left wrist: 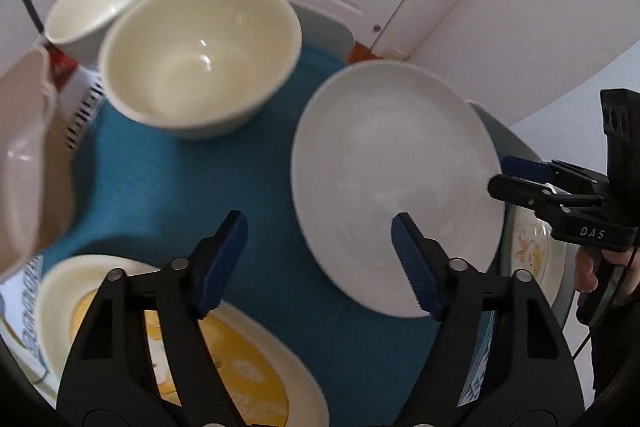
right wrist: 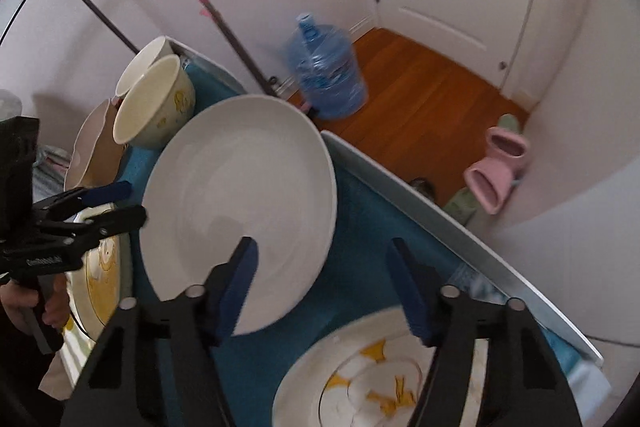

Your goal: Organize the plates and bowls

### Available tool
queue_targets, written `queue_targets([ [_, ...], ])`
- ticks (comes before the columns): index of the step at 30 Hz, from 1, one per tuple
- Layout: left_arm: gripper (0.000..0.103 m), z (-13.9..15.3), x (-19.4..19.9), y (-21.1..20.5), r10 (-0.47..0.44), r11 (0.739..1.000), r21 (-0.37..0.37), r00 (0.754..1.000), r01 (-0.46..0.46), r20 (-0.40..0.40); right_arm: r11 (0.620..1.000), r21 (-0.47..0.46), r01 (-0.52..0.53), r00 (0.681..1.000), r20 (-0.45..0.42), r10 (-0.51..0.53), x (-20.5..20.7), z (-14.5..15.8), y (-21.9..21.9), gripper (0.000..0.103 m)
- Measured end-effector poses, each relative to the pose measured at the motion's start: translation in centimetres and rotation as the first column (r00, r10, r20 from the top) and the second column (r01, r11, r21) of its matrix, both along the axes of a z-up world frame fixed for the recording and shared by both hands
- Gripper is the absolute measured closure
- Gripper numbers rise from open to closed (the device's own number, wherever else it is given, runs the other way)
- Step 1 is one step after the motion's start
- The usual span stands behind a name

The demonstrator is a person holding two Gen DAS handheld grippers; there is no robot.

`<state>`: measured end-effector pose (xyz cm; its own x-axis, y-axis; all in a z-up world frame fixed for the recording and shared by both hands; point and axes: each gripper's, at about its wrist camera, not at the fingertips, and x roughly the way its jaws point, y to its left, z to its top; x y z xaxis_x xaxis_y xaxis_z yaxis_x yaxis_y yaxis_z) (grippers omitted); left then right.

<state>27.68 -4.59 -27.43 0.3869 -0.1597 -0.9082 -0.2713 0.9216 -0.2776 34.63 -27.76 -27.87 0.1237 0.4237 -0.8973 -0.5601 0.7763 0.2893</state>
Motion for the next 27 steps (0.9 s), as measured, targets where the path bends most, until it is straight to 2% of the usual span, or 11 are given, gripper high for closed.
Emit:
queue_targets([
  [2,0.044,-0.6,0.1,-0.2,0.002,1.0,-0.002,1.0,-0.002,-0.014,1.0,0.013,-0.01,1.0,-0.021,0.01,0.5,-1.0,0.0,0.053],
  [4,0.059,-1.0,0.2,-0.3,0.001,1.0,0.005,1.0,0.0,-0.022,0.999,0.028,-0.015,0.999,-0.036,0.017,0.7,-1.5,0.0,0.062],
  [5,0.061,-1.1,0.2,-0.4,0.002,1.0,0.009,1.0,-0.002,-0.026,0.999,0.034,-0.019,0.999,-0.041,0.021,0.8,-1.6,0.0,0.069],
  [7,0.074,-1.2,0.1,-0.5,0.006,1.0,0.011,1.0,-0.006,-0.029,0.999,0.043,-0.027,0.999,-0.037,0.028,0.8,-1.7,0.3,0.07],
  [9,0.084,-1.5,0.1,-0.6,0.004,1.0,0.017,0.999,-0.003,-0.036,0.998,0.05,-0.036,0.999,-0.036,0.038,0.8,-1.8,0.4,0.08],
  [12,0.084,-1.5,0.1,-0.8,0.003,1.0,0.025,1.0,-0.003,-0.031,0.998,0.046,-0.043,0.998,-0.034,0.044,0.8,-2.1,0.8,0.087],
  [17,0.084,-1.2,-0.5,-1.8,0.006,0.997,0.072,1.0,-0.004,-0.031,0.998,0.046,-0.041,0.999,-0.023,0.042,0.7,-2.0,0.8,0.087],
  [26,0.084,0.6,-1.5,-2.2,0.024,0.996,0.082,1.0,-0.025,0.018,0.996,0.066,-0.053,0.997,0.068,0.049,-0.8,-0.3,0.7,0.087],
  [27,0.084,1.1,-2.8,-2.5,0.02,0.996,0.087,0.999,-0.022,0.027,0.996,0.069,-0.049,0.996,0.079,0.044,-1.1,0.0,0.7,0.087],
])
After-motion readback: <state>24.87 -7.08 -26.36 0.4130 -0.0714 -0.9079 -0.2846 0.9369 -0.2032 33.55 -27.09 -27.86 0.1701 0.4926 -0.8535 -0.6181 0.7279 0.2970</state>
